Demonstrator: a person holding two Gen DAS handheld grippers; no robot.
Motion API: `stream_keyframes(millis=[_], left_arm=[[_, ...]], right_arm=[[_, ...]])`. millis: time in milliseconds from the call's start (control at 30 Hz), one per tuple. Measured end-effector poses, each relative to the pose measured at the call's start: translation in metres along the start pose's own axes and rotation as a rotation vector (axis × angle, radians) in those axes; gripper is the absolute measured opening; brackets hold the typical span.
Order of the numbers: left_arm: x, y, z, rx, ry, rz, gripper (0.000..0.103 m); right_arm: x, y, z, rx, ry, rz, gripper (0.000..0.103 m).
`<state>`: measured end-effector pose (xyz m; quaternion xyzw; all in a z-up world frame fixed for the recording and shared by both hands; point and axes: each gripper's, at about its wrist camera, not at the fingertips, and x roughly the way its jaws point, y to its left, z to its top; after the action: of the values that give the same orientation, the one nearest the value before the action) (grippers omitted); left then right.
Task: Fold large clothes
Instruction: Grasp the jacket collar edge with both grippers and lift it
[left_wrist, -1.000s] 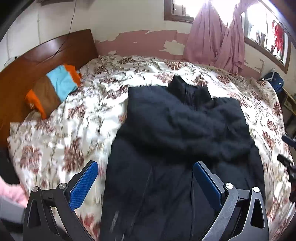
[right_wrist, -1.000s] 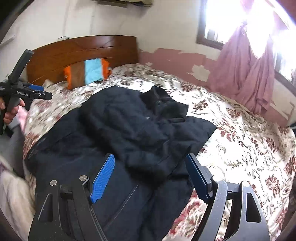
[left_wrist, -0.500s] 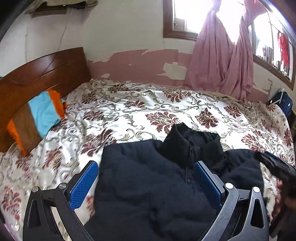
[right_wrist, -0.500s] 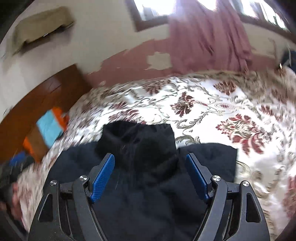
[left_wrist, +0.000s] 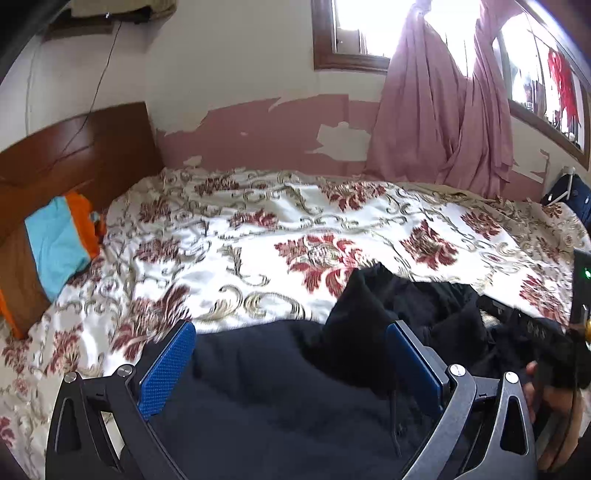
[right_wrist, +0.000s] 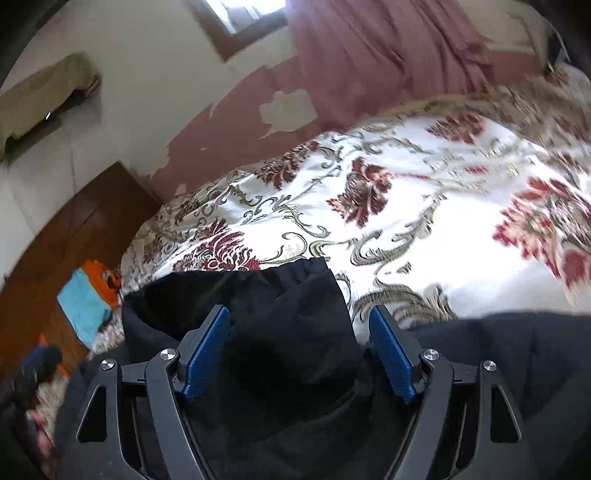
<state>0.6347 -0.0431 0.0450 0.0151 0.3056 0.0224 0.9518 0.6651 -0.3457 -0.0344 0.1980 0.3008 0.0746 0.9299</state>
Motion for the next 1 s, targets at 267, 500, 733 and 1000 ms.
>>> stream_keyframes(millis=[267, 500, 733, 1000], left_arm=[[0.075, -0.040, 0.009, -0.018, 0.091, 0.034, 0.103], [0.087, -0.038, 0.009, -0.116, 0.080, 0.023, 0.058], [0.083, -0.040, 0.003, -0.159, 0.070, -0.095, 0.011], [0.015, 0.012, -0.038, -0.279, -0.021, -0.283, 0.007]], right_arm=[[0.014, -0.006, -0.006, -0.060, -0.041, 0.026, 0.047], [0.016, -0.007, -0.003, -0.074, -0.037, 0.063, 0.018], [-0.002, -0.004, -0.006, -0.093, -0.083, 0.081, 0.001], [-0.092, 0.030, 0.011, -0.288, -0.173, 0.087, 0.001]])
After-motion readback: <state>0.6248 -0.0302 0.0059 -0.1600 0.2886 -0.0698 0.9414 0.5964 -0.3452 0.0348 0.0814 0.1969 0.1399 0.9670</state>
